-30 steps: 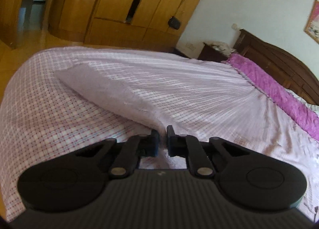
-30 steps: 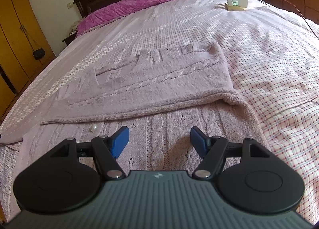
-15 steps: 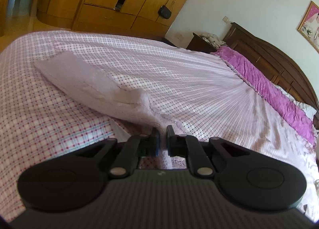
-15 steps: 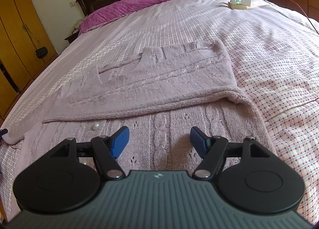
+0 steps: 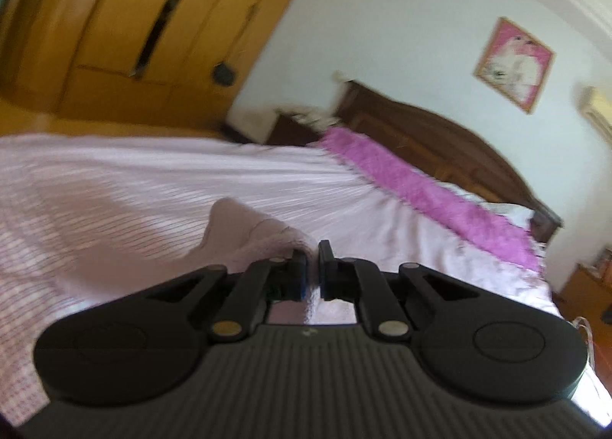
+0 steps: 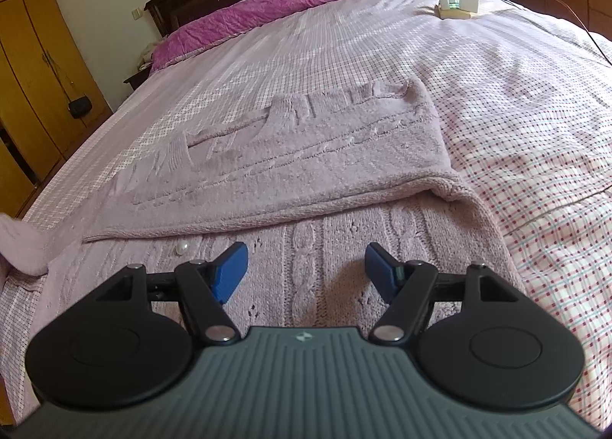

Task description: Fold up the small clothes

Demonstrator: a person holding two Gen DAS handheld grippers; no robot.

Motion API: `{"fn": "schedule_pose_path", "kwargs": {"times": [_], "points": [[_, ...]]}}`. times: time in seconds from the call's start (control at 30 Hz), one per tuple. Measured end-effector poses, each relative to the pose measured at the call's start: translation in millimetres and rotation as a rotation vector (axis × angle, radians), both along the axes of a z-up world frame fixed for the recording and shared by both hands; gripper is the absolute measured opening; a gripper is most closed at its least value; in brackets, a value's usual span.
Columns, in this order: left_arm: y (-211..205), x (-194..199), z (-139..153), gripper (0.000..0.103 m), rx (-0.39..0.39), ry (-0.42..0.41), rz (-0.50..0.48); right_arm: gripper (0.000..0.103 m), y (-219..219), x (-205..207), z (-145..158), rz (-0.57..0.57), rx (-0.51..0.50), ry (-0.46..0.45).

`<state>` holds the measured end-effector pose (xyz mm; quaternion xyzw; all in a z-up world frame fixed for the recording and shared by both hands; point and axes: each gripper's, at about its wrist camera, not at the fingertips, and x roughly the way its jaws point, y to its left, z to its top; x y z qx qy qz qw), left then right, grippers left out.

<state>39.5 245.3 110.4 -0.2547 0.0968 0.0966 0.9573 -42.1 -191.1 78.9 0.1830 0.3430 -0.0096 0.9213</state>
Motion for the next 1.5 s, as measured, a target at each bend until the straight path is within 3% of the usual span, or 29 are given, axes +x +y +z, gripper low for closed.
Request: {"fn": "schedule_pose_path", "kwargs": {"times": [0.2, 0.37, 0.5, 0.7, 0.93, 1.1, 1.27, 1.5], "points": [[-55.3, 1.9, 18.1, 0.007, 0.007, -0.057, -0.163, 0.074, -2.9, -2.2, -1.0, -0.008, 0.01, -0.006], [-113.2, 15.2, 14.8, 0.007, 0.033, -0.054, -0.301, 0.074, -7.1, -6.1, -1.0, -0.017, 0.02, -0.012], [-159.4, 26.3, -3.8, 0.007, 0.025, 0.017, -0.419, 0.074, -12.0, -9.6, -1.8, -0.028, 0.029, -0.016], [-209.3, 33.6, -47.6, 0.008, 0.078, 0.186, -0.53, 0.074, -19.9, -13.8, -5.6, -0.038, 0.053, -0.012], [-211.3, 37.1, -75.8, 0.012, 0.108, 0.367, -0.594, 0.074, -21.9, -12.2, -8.4, -0.031, 0.063, -0.011], [-211.7, 25.0, -69.6, 0.03, 0.153, 0.389, -0.617, 0.074, -16.1, -3.4, -4.9, -0.008, 0.064, -0.006], [-209.0, 16.2, -59.6, 0.032, 0.216, 0.414, -0.62, 0.074, -9.0, 5.7, 6.7, 0.046, 0.103, -0.029], [-191.4, 3.9, -49.4, 0.032, 0.288, 0.473, -0.552, 0.074, 11.8, 28.2, 16.6, 0.134, 0.146, -0.006]]}}
